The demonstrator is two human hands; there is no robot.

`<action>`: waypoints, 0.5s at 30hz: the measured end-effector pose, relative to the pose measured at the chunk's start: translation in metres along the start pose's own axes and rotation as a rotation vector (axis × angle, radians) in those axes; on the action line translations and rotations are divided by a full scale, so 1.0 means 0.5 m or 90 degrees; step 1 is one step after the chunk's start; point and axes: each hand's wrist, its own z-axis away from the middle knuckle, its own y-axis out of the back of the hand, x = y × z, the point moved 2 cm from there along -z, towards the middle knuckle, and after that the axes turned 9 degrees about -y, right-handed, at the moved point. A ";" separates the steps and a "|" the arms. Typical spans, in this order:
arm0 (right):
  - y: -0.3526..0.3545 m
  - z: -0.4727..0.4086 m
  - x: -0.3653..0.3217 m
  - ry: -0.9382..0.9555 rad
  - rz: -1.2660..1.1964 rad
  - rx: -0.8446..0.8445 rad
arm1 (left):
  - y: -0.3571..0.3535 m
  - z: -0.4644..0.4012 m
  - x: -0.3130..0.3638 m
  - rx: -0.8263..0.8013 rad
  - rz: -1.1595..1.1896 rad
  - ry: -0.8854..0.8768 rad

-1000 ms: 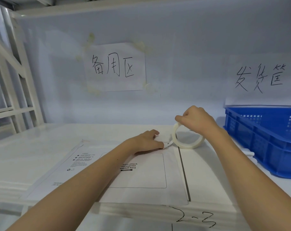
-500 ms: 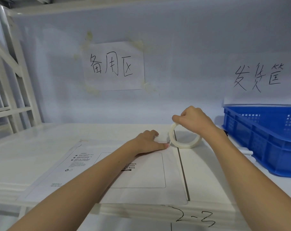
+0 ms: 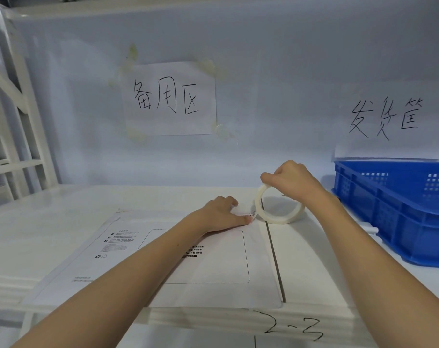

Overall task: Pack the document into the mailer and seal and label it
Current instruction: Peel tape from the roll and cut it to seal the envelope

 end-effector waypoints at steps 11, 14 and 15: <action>0.021 0.015 -0.003 0.017 0.089 0.056 | -0.003 -0.007 0.000 -0.002 -0.013 0.007; 0.020 0.014 -0.002 0.015 0.084 0.046 | -0.006 -0.008 -0.002 0.005 -0.021 0.009; 0.020 0.012 -0.001 0.014 0.077 0.039 | -0.008 -0.007 -0.003 0.013 -0.023 0.007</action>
